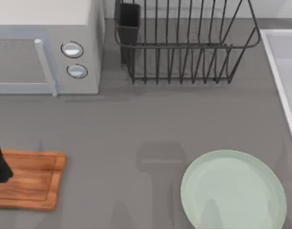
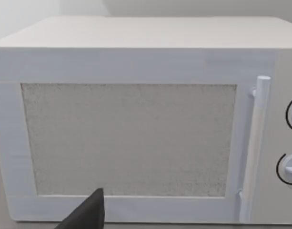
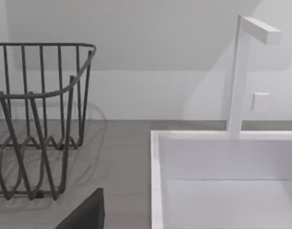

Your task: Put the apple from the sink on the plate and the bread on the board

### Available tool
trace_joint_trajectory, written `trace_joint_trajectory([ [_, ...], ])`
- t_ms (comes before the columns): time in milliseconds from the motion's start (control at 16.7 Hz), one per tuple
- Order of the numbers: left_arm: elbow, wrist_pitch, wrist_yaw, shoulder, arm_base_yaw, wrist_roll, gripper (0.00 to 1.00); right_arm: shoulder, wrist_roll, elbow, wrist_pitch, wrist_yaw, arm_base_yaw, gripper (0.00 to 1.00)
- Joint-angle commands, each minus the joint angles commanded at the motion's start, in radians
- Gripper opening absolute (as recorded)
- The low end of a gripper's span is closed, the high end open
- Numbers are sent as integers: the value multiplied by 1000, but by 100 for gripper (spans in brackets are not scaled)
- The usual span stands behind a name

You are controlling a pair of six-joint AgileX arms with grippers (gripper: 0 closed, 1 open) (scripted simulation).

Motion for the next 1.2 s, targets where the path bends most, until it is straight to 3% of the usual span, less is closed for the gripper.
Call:
trace_joint_trajectory([
  [420,0,0,0,0,0,0,100,330,-27,255,-163,1,-31,100],
  [1200,0,0,0,0,0,0,100,1538,-131,1212,-774,2,-145,100],
])
